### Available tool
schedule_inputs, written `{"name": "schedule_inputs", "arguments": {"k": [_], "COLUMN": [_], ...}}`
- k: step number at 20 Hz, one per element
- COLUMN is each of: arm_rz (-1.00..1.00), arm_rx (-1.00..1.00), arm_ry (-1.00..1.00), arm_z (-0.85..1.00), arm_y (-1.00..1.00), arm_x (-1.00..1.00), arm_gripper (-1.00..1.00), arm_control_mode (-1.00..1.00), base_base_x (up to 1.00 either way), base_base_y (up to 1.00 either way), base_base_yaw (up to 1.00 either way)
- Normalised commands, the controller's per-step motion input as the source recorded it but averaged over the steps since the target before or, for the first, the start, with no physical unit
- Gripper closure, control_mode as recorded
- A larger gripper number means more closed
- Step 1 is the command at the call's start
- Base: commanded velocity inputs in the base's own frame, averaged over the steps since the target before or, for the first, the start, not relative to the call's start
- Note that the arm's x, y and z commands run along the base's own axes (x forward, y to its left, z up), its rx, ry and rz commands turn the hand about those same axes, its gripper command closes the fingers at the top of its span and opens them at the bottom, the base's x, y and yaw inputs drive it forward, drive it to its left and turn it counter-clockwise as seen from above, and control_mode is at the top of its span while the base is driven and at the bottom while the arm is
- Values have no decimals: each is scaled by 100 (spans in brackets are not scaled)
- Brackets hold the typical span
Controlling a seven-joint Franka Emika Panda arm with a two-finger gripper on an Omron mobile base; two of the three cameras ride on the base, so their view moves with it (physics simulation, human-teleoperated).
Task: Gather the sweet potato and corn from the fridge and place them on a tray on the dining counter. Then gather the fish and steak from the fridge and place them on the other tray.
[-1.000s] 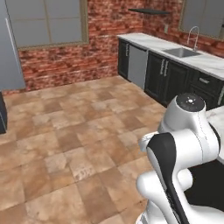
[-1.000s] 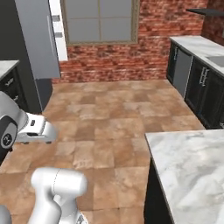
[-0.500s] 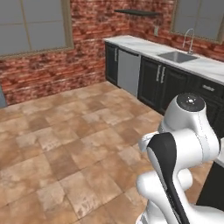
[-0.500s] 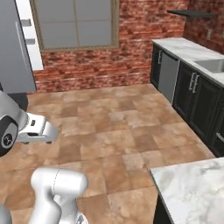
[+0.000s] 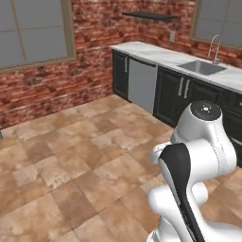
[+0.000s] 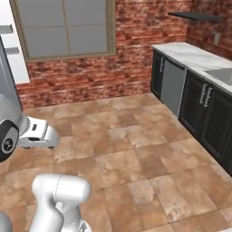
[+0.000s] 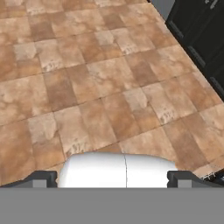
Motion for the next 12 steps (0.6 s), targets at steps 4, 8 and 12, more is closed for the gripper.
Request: {"name": "schedule_inputs", "arguments": {"k": [4,8,12], "arm_rz": [0,0,0], "arm_rx": [0,0,0], "arm_ry": [0,0,0], "arm_z": [0,0,0], "arm_y": [0,0,0], "arm_x": [0,0,0], "arm_gripper": [-100,-100,-100], "arm_control_mode": [100,100,100], "base_base_x": [100,100,100], "base_base_y": [23,6,0], "base_base_yaw": [-6,2,19]}}
